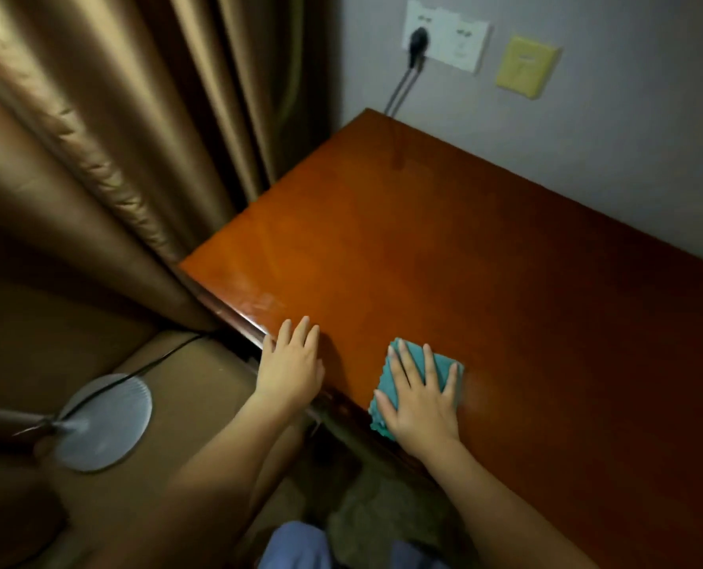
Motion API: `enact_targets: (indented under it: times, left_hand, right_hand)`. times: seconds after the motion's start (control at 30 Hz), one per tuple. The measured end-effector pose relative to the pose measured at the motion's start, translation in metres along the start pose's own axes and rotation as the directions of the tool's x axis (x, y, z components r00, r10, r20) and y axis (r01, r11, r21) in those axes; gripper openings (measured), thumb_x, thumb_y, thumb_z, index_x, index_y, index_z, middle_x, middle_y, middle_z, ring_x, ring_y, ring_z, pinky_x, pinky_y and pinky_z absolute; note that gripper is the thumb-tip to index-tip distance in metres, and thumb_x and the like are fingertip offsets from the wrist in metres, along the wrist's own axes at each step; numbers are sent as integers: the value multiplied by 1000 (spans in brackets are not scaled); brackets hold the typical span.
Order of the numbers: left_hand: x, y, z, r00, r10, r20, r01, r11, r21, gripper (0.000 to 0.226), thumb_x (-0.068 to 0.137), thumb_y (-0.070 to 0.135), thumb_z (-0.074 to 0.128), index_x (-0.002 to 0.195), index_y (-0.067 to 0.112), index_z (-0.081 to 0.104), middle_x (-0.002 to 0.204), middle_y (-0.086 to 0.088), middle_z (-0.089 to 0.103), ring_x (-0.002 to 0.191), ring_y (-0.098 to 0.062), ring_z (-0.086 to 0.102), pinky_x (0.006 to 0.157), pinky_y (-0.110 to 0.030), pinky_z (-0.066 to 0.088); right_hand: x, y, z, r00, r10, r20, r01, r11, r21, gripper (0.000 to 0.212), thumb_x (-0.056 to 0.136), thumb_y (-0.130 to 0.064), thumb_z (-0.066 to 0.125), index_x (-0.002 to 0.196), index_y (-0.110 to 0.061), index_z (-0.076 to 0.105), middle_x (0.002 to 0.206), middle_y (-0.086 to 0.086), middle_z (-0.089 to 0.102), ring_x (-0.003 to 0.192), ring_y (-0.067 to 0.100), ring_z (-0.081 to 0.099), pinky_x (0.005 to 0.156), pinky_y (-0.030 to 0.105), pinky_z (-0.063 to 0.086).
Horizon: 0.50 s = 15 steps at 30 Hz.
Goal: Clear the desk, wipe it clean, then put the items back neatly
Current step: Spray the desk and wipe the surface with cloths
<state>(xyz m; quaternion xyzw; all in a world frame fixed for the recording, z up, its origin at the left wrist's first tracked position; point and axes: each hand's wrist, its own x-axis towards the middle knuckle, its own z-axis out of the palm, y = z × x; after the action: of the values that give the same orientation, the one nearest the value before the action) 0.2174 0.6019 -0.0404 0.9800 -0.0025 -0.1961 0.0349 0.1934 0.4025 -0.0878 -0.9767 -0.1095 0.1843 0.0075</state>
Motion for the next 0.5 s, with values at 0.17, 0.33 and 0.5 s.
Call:
enact_targets:
  times: [0.17,0.33,0.5]
  left_hand:
    - [2,-71,-18,988,-148,-37,145,986,-77,56,99,32,35,150,17,16,158,-2,10,146,-27,6,115,-47,19]
    - [9,-128,-28,955,-298,7,295,939,-175,61,99,34,39,151,19,12,159,-1,8,146,-25,5,117,-47,13]
    - [28,-169,-33,910,-409,74,415,887,-203,59,99,35,35,151,18,15,159,-2,8,146,-26,6,117,-48,14]
  right_hand:
    - [62,-62,-21,991,-127,-38,127,992,14,74,78,-62,-11,142,-26,-20,153,-8,-19,146,30,-8,107,60,-10]
    - [123,-128,-43,960,-279,-11,278,960,-34,74,80,-61,-7,144,-25,-16,160,-4,-6,146,32,-4,108,61,-9]
    - [183,-190,-62,918,-395,-36,393,917,-66,71,85,-60,-4,144,-24,-21,159,-3,-12,146,32,-10,109,63,-9]
